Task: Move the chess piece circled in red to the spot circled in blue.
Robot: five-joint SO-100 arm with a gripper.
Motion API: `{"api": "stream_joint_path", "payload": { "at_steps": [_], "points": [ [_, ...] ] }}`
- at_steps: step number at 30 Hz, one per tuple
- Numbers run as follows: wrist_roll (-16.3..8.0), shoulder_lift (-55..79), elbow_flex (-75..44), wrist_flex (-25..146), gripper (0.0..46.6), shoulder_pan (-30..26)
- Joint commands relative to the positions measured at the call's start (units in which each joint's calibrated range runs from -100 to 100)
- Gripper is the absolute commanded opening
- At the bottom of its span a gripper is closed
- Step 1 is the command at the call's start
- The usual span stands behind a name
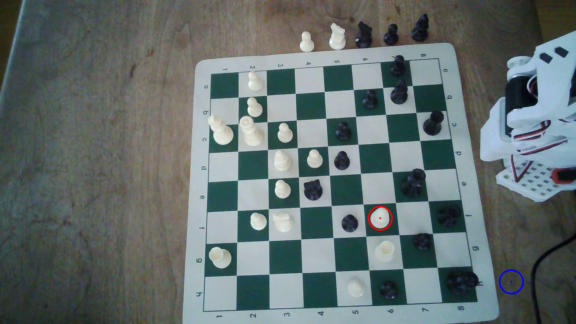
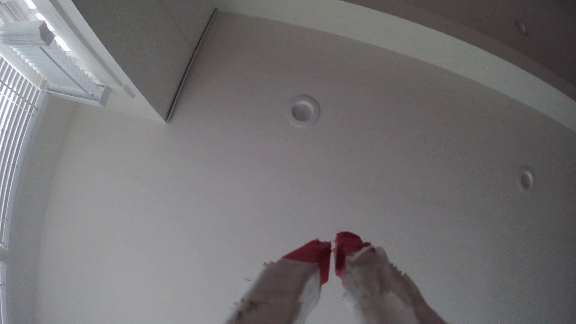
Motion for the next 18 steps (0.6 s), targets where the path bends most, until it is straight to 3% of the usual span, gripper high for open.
{"api": "stream_joint_path", "payload": {
  "at_steps": [1, 6, 12, 18],
  "points": [
    [0.34, -0.28, 1.08, -0.95, 0.2, 0.34],
    [0.34, -0.28, 0.81, 11.91, 0.2, -0.6],
    [-0.1, -0.28, -7.71, 63.59, 0.2, 1.83],
    [-0.1, -0.28, -15.05, 90.29, 0.2, 2.37]
  ]
}}
